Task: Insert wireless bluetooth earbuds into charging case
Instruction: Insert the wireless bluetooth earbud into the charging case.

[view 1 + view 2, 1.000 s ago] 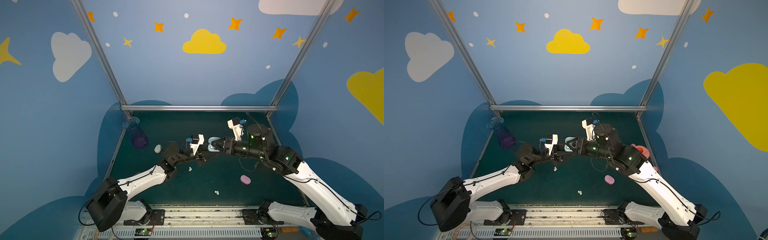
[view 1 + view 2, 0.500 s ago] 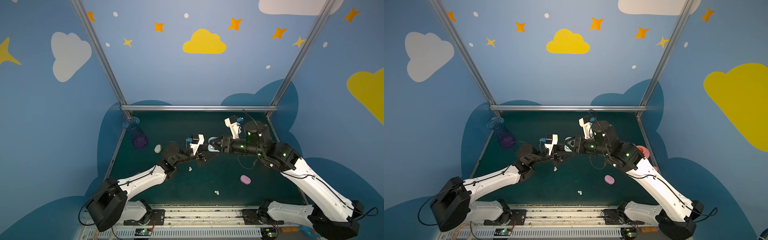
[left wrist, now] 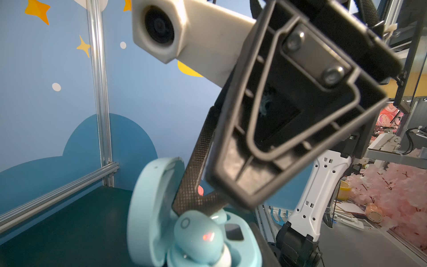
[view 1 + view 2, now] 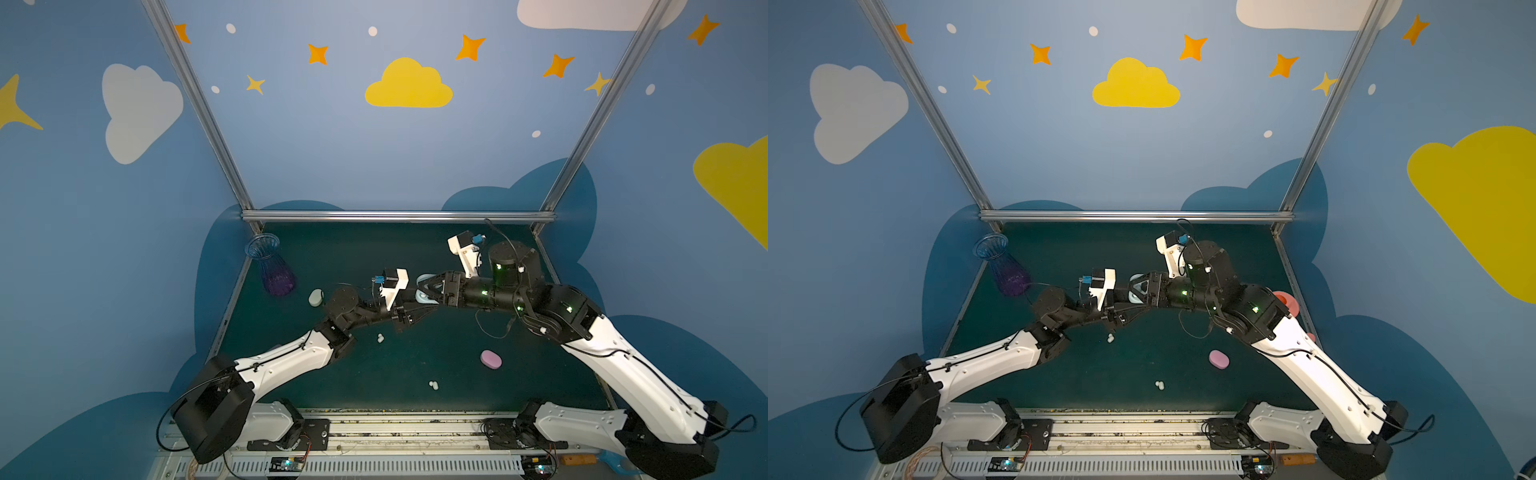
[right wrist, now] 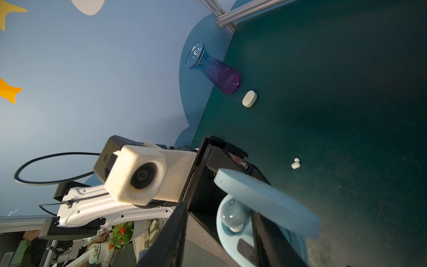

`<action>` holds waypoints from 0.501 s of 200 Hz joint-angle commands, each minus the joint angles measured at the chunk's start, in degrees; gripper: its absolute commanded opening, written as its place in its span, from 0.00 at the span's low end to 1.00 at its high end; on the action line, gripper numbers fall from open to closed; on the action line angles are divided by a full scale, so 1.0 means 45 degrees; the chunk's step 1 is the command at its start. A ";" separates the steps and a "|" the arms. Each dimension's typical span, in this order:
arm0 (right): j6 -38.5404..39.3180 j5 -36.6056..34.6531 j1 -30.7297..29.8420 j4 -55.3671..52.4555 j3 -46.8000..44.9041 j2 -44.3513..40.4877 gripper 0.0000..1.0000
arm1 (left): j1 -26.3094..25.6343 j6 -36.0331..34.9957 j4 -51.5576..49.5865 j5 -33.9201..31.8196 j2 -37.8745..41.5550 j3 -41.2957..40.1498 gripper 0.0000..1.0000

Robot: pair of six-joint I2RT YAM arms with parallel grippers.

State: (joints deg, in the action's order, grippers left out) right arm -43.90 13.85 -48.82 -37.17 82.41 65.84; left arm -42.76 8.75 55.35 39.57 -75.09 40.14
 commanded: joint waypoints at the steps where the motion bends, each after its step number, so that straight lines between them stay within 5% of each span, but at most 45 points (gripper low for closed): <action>1: -0.0098 0.0182 -0.0056 0.0271 -0.0108 -0.0334 0.44 | 0.0011 -0.0078 0.0340 0.0078 0.0306 0.0142 0.15; 100: 0.0662 -0.1151 -0.0064 -0.1884 0.1334 -0.0479 0.46 | 0.0011 -0.0079 0.0180 0.0051 0.0304 0.0144 0.15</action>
State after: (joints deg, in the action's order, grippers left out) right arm -44.03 11.31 -48.86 -41.25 83.44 63.77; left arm -42.76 8.75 55.33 39.55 -75.09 40.14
